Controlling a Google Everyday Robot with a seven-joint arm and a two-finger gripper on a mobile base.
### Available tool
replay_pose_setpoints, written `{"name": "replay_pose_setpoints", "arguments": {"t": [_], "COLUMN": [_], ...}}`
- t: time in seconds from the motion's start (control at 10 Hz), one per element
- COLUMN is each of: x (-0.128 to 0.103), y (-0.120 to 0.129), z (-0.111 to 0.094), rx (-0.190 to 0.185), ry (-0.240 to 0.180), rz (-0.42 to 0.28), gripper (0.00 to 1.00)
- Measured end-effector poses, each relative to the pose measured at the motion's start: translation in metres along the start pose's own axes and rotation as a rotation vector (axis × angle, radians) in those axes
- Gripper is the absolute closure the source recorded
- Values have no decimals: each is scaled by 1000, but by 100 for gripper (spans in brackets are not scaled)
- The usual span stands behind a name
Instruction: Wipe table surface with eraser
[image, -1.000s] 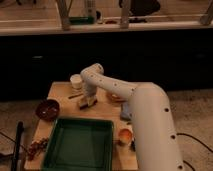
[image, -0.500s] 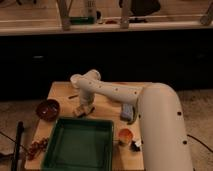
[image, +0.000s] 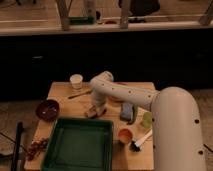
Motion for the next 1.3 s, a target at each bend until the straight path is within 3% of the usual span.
{"name": "replay_pose_setpoints", "arguments": {"t": [0.2, 0.4, 0.8, 1.1, 1.3], "x": [21, 21, -30, -66, -61], "y": [-22, -51, -79, -56, -35], "z": [0, 0, 5, 11, 9], "rx": [8, 16, 19, 5, -1], "ry": [23, 38, 34, 17, 14], "rz": [44, 57, -19, -96, -94], "gripper": [100, 100, 100, 100, 100]}}
